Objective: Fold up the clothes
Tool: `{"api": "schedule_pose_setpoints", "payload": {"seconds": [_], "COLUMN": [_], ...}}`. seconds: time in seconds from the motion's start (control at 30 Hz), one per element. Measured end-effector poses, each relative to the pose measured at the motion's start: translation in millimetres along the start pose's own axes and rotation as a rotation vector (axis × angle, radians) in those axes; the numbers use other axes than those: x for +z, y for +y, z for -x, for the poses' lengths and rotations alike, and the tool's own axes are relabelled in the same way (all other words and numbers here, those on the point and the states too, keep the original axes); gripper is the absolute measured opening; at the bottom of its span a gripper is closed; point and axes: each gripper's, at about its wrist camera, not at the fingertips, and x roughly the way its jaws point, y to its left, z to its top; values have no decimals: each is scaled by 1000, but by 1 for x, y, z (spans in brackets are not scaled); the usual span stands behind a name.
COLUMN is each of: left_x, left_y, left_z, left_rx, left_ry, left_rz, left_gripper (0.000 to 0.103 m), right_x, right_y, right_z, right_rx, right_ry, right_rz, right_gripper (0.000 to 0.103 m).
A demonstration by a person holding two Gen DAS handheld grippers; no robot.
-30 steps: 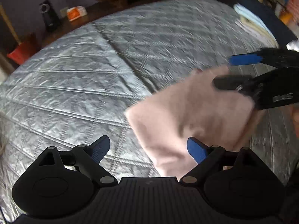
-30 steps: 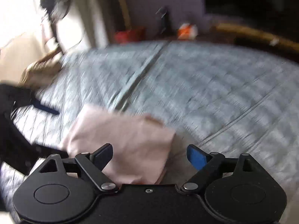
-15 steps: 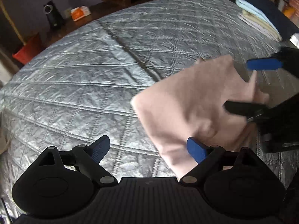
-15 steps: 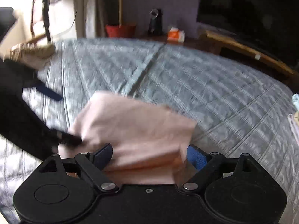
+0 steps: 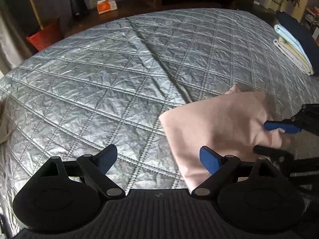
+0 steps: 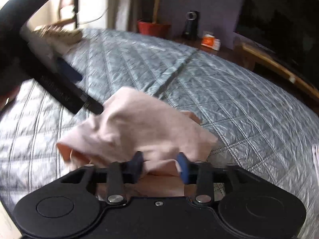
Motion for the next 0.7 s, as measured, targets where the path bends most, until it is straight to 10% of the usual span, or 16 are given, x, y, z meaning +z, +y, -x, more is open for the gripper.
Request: {"api": "schedule_pose_setpoints", "payload": {"seconds": [0.33, 0.7], "left_x": [-2, -1], "left_y": [-19, -30], "left_z": [-6, -19], "left_rx": [-13, -7], "left_ry": [17, 49], "left_rz": [-46, -82], "left_gripper": [93, 95], "right_x": [4, -12], "right_y": [2, -9], "right_z": [37, 5], "right_rx": [2, 63], "right_ry": [-214, 7], "right_rz": [-20, -45], "right_gripper": [50, 39]}}
